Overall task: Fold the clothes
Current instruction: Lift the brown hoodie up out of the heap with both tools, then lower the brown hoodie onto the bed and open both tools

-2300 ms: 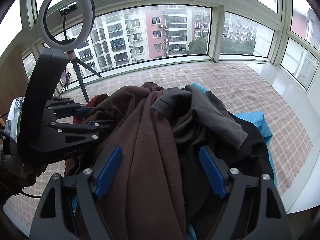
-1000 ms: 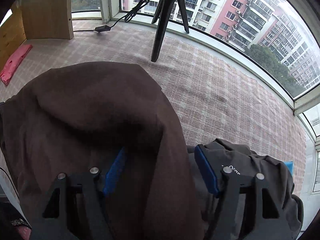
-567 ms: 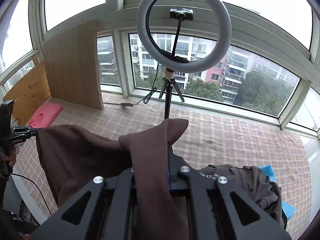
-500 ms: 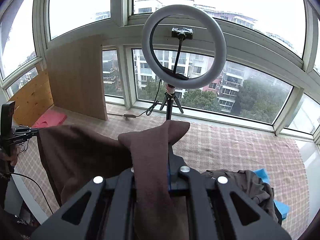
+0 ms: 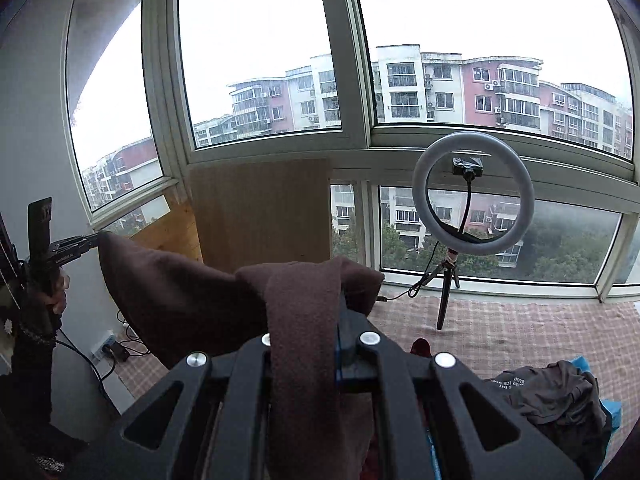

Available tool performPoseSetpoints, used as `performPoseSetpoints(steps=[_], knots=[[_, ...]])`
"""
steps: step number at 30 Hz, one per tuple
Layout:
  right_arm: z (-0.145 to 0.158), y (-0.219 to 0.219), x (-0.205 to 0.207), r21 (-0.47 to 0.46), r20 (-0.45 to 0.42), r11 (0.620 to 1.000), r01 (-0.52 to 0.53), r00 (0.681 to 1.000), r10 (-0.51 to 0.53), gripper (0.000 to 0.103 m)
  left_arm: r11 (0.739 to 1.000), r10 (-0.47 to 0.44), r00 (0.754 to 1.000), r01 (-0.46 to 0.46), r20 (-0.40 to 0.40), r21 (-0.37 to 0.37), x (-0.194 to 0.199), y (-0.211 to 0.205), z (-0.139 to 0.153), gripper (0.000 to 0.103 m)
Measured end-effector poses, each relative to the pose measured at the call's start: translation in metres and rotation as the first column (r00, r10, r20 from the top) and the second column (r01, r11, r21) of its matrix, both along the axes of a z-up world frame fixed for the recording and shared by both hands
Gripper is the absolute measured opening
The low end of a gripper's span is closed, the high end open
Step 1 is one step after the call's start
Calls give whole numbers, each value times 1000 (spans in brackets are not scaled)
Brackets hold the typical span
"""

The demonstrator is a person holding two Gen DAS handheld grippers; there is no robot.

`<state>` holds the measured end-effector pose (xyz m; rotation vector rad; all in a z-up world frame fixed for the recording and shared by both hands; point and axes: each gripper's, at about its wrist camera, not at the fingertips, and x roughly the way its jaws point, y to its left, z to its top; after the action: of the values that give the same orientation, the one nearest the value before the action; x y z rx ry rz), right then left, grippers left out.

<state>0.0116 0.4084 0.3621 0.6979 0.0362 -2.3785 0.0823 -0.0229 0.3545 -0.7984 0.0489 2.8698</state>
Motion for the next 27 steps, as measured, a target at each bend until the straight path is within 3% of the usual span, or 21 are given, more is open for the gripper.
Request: performPoseSetpoints(steps=[2, 3, 4, 7, 9, 10, 11, 13, 17, 20, 21, 22, 23, 24, 26, 27], knots=[[-37, -30, -32, 55, 76, 998, 2, 997, -7, 11, 999, 21, 994, -17, 103, -43, -19, -2, -34, 4], [-67, -45, -52, 136, 139, 990, -20, 990, 1, 14, 998, 34, 984, -24, 175, -63, -31, -1, -58, 6], [-101, -59, -72, 230, 211, 971, -59, 977, 10, 24, 996, 52, 964, -32, 262, -80, -44, -1, -87, 6], [-177, -54, -97, 393, 354, 919, -32, 928, -119, 24, 996, 84, 892, -61, 444, -65, -57, -12, -157, 6], [-201, -22, -95, 336, 409, 942, -22, 904, -124, 25, 995, 92, 879, -68, 468, -67, -49, -9, -180, 6], [-209, -3, -93, 306, 421, 952, 2, 897, -137, 35, 995, 94, 878, -66, 469, -76, -44, -5, -186, 6], [-218, 14, -92, 311, 418, 949, 47, 890, -181, 56, 994, 95, 883, -60, 461, -90, -39, 0, -187, 6], [-242, 44, -90, 351, 410, 927, 131, 869, -278, 64, 993, 93, 891, -52, 445, -105, -33, 8, -185, 6], [-294, 62, -97, 371, 501, 916, 151, 798, -335, 64, 995, 77, 899, -46, 432, -83, -31, 15, -175, 8], [-328, 47, -104, 400, 531, 909, 117, 778, -334, 64, 996, 80, 895, -58, 439, -63, -36, 12, -174, 8], [-335, 41, -105, 410, 522, 906, 103, 789, -325, 64, 996, 87, 894, -64, 439, -67, -38, 11, -175, 8], [-340, 33, -105, 419, 502, 904, 88, 807, -311, 56, 995, 89, 893, -65, 440, -71, -39, 12, -175, 8], [-341, 30, -105, 412, 494, 908, 80, 817, -296, 22, 996, 84, 893, -59, 443, -71, -41, 13, -175, 8], [-338, 30, -104, 395, 494, 915, 76, 823, -281, 16, 996, 79, 892, -53, 446, -71, -42, 14, -175, 8], [-313, 42, -103, 323, 481, 941, 106, 837, -259, 15, 996, 73, 888, -42, 455, -76, -45, 14, -176, 10], [-293, 52, -101, 304, 451, 943, 132, 853, -265, 15, 996, 75, 884, -41, 461, -83, -46, 13, -177, 16]])
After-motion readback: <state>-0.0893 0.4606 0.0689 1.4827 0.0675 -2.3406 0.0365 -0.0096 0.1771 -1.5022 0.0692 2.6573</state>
